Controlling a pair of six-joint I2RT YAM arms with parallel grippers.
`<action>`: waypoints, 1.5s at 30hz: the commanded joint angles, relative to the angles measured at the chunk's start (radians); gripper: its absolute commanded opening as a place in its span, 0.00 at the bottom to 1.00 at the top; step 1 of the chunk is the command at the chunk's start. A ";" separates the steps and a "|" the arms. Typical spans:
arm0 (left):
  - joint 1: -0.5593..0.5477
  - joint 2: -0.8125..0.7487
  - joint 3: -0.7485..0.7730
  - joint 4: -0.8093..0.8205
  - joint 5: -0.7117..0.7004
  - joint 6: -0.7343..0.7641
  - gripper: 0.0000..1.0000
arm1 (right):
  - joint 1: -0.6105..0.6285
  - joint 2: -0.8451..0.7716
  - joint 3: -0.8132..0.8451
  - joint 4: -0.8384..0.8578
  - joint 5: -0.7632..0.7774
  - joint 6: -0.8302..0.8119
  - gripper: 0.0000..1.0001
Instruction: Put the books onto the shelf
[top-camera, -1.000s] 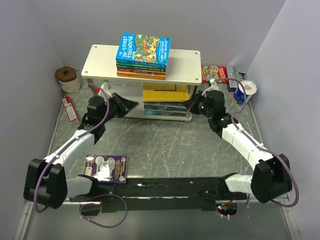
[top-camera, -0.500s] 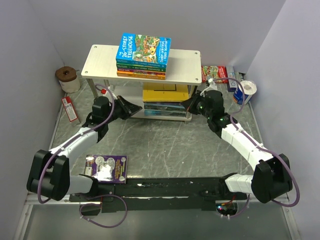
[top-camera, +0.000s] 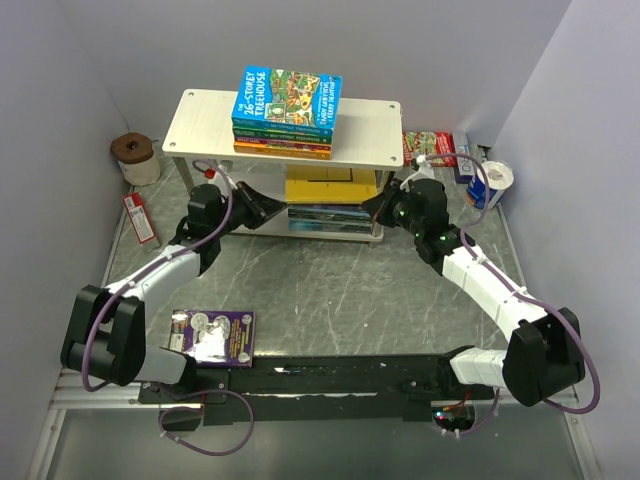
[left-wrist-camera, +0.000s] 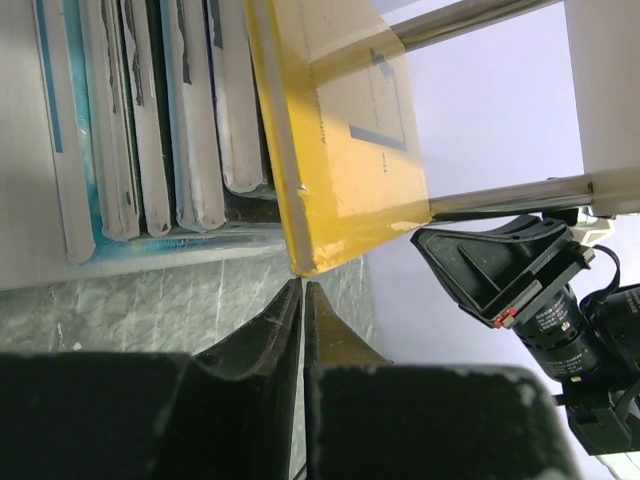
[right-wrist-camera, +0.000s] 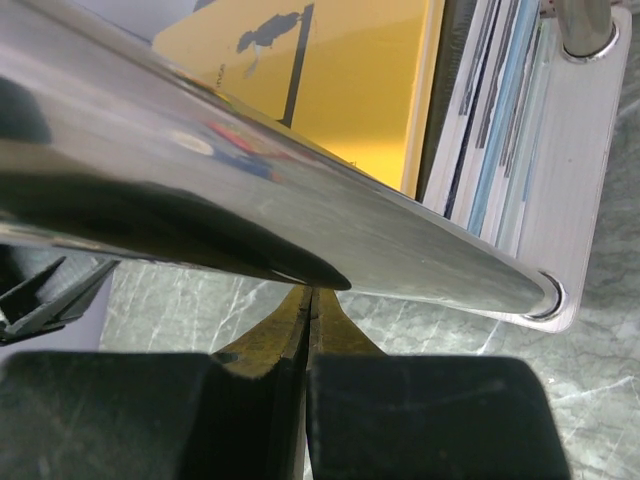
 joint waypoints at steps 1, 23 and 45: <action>-0.005 0.026 0.040 0.062 0.011 -0.013 0.11 | 0.006 0.010 0.046 0.031 0.014 -0.013 0.00; -0.005 0.109 0.118 0.096 0.021 -0.036 0.11 | 0.008 0.026 0.065 0.028 0.014 -0.021 0.00; 0.014 0.090 0.130 -0.011 0.031 0.015 0.11 | 0.006 0.042 0.074 0.028 0.008 -0.027 0.00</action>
